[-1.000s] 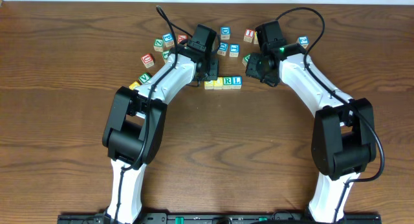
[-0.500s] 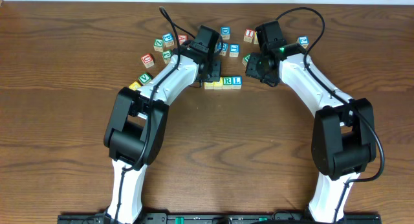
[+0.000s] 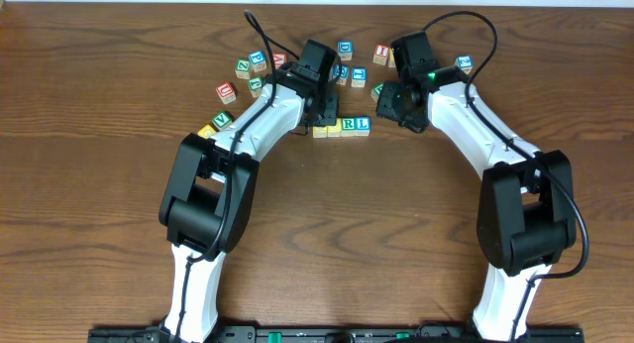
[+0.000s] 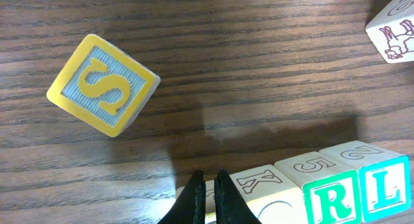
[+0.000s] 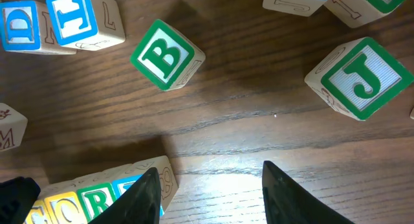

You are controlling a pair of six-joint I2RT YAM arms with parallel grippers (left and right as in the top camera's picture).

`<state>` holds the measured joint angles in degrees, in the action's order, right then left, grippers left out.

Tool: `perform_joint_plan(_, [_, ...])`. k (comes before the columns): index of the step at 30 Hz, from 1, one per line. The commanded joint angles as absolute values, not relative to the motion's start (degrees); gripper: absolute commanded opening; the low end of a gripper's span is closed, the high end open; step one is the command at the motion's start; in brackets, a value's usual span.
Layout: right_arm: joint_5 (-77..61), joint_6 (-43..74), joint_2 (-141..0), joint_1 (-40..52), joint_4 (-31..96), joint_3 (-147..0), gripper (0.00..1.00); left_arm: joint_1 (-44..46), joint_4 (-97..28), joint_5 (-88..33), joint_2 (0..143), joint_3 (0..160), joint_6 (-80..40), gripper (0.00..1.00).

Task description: Spell out CORL

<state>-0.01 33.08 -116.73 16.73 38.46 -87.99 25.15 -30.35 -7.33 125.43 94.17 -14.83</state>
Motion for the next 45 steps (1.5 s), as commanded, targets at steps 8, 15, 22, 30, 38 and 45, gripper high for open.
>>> perform_joint_plan(8, [1.0, 33.8, -115.6, 16.6, 38.4, -87.4, 0.45, 25.1, -29.8, -6.6, 126.3, 93.9, -14.5, 0.08])
perform_joint_plan(15, [1.1, 33.8, -115.6, 16.6, 38.6, -87.4, 0.46, 22.7, -32.6, -6.3, 124.4, 98.0, -13.8, 0.08])
perform_joint_plan(22, [1.1, 33.8, -115.6, 16.6, 38.5, -87.4, 0.46, 19.2, -45.1, -6.4, 120.7, 98.5, -13.8, 0.08])
perform_joint_plan(30, [1.1, 33.8, -115.6, 16.6, 38.4, -87.4, 0.47, 20.0, -48.6, -9.7, 120.9, 95.4, -13.8, 0.08])
perform_joint_plan(38, [1.1, 33.8, -115.6, 16.6, 38.5, -87.4, 0.47, 22.8, -48.4, -11.6, 120.9, 94.8, -13.8, 0.08])
perform_joint_plan(45, [1.1, 33.8, -115.6, 16.6, 38.5, -87.4, 0.47, 24.8, -46.9, -11.5, 120.9, 93.8, -13.9, 0.08])
